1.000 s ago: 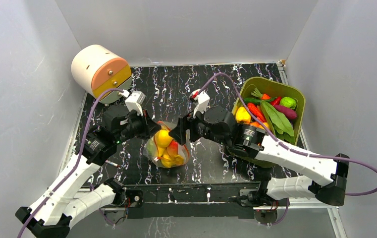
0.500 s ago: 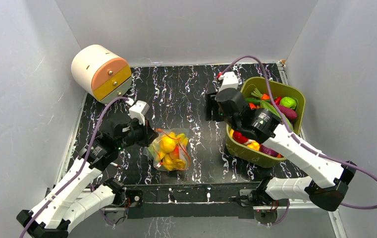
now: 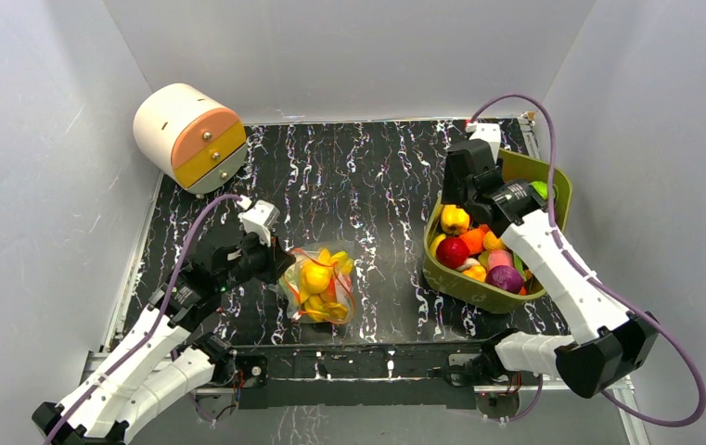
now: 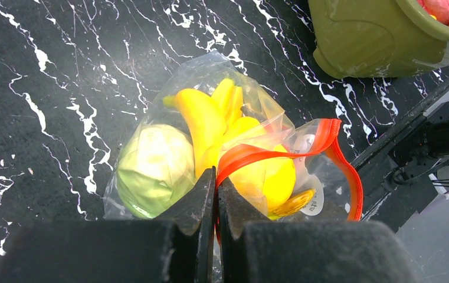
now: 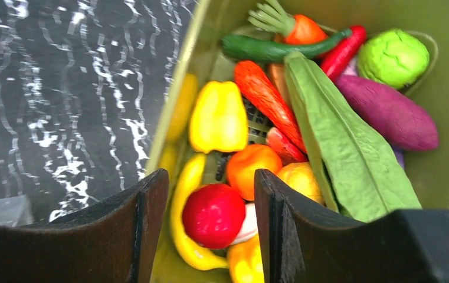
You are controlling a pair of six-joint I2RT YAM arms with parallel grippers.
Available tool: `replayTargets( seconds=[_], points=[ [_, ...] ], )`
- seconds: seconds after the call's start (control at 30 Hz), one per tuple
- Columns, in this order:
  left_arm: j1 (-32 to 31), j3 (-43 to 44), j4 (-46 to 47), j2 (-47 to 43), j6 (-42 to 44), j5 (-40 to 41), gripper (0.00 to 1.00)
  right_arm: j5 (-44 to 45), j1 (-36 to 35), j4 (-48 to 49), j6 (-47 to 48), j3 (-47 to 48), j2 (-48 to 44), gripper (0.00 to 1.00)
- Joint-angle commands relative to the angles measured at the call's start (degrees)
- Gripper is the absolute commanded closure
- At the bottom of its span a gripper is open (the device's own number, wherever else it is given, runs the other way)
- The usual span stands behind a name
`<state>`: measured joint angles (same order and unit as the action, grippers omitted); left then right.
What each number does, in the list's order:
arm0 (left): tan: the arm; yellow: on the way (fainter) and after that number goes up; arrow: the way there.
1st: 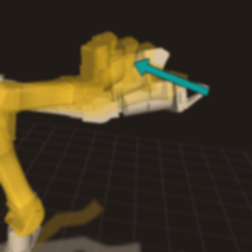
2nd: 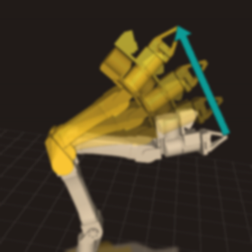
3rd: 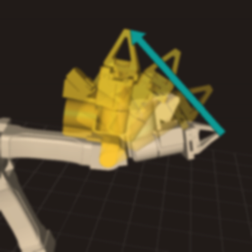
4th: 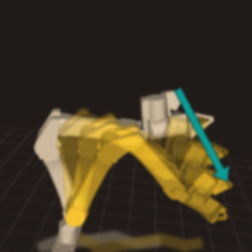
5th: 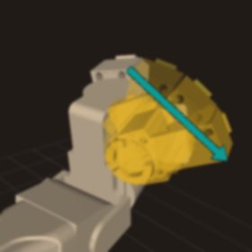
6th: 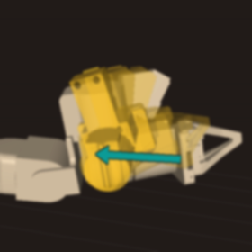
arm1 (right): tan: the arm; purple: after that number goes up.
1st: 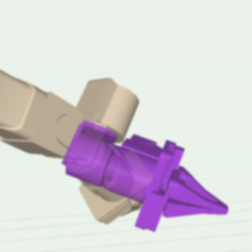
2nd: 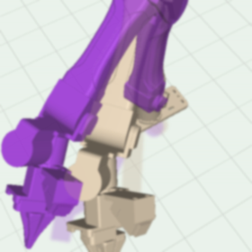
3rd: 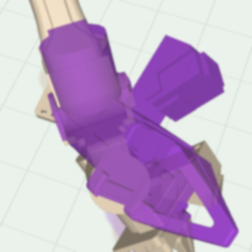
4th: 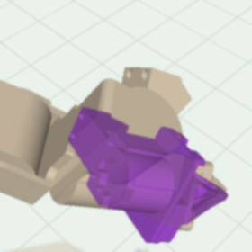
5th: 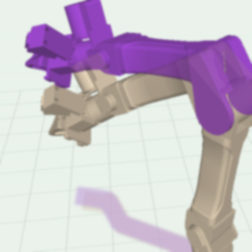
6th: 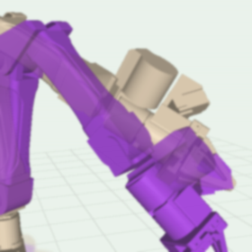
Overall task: Place the food in the zip-top bag and seal the zipper
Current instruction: Pick up the fake fruit from the bin.
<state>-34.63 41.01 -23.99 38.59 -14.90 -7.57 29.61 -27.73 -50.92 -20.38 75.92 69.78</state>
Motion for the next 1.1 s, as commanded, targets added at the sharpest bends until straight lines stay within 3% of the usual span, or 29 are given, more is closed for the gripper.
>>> replayTargets(
  seconds=[0.0,0.1,0.43,0.83,1.07],
  points=[
    [-0.15,-0.24,1.32,-0.96,1.01,-0.74,1.00,-4.17,5.47,0.73,2.07,-1.61,1.24,0.47],
    [-0.08,-0.24,0.90,-1.18,1.18,-0.56,1.00,-5.82,7.35,-0.22,2.10,-2.58,2.47,0.47],
    [-0.08,-0.46,1.07,-1.85,0.92,-0.42,1.00,0.48,9.67,-7.47,1.78,-2.89,7.47,0.46],
    [-0.08,-0.47,0.83,-2.82,1.01,-0.44,1.00,2.15,14.15,-3.46,3.66,-8.68,11.94,0.43],
    [-0.08,-0.52,0.93,-2.65,1.01,-0.69,1.00,4.83,15.90,-0.17,5.04,-11.43,12.81,0.36]
  ],
)
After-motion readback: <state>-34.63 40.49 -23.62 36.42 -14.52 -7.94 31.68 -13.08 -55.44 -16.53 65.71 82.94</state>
